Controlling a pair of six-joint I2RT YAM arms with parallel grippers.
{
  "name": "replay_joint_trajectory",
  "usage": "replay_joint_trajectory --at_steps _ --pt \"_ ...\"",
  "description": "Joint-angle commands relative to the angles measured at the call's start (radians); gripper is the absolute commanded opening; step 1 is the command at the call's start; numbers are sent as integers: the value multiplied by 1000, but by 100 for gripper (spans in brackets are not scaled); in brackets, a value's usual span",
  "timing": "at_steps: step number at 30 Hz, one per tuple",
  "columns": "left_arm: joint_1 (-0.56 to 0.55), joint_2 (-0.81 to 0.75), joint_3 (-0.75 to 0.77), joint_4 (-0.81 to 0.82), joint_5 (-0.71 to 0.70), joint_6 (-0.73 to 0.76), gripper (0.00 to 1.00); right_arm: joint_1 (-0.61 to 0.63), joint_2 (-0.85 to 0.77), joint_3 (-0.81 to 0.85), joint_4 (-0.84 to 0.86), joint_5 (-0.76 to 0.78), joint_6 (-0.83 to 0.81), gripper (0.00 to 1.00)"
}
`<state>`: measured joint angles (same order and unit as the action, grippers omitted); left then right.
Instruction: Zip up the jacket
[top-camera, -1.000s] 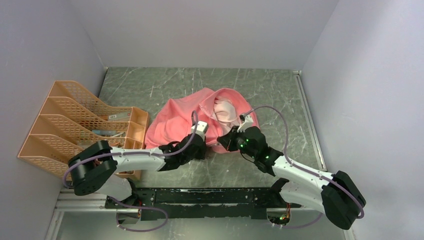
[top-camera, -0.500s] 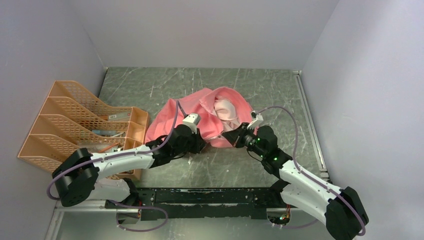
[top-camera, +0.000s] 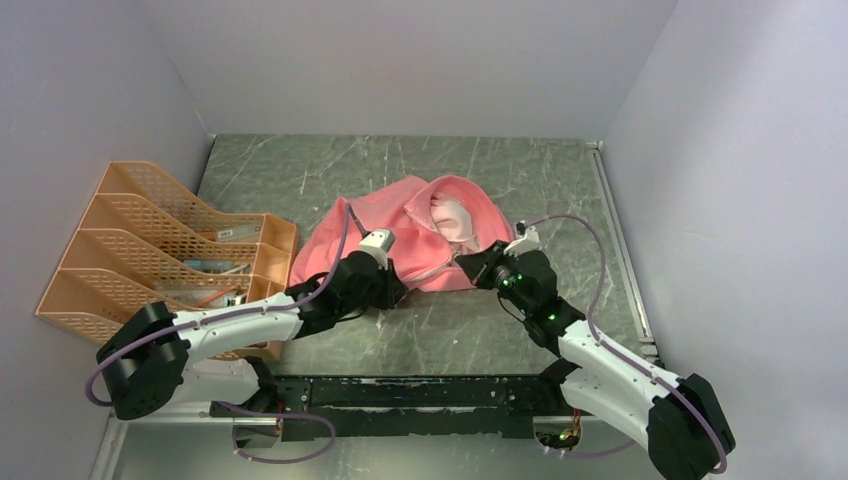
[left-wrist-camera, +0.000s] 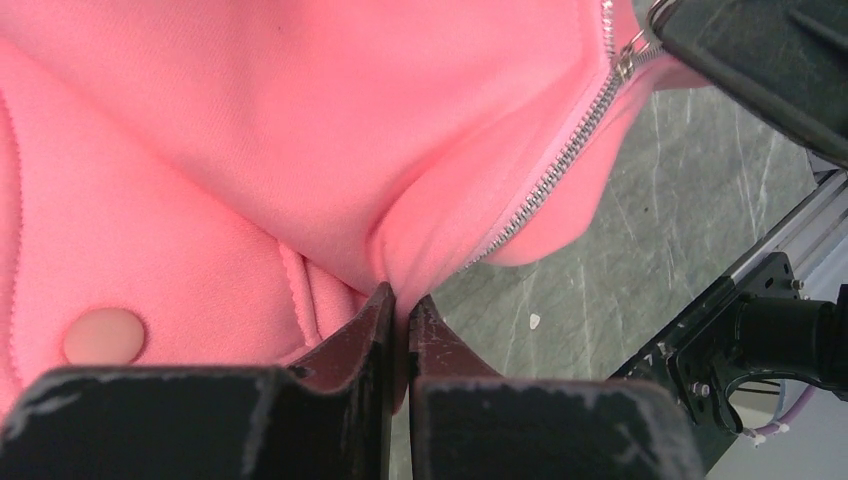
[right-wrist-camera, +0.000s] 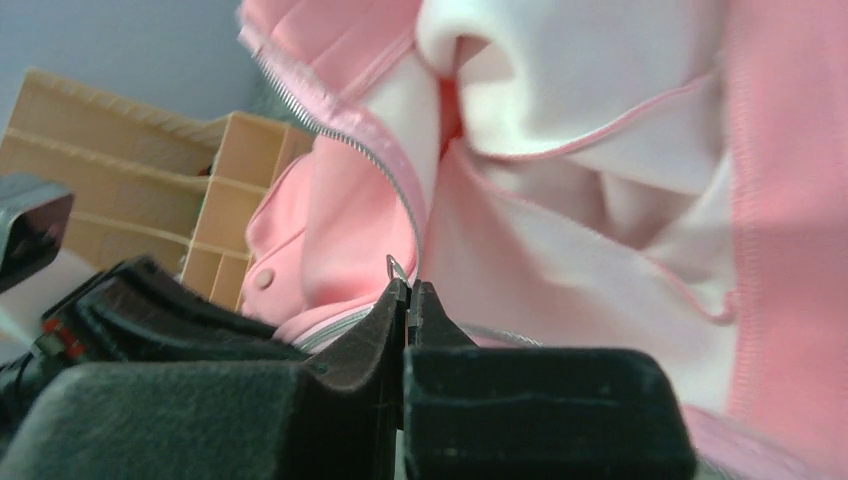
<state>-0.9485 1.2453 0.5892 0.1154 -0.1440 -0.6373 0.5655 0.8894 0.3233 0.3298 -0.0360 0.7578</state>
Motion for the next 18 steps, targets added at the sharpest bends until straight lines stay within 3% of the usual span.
replay_joint_trajectory --at_steps 1,18 --pt "17 -43 -34 -211 -78 -33 8 -82 -42 26 -35 312 -26 0" --pt "17 -284 1 -440 -235 -152 8 -202 81 148 -17 607 -145 0"
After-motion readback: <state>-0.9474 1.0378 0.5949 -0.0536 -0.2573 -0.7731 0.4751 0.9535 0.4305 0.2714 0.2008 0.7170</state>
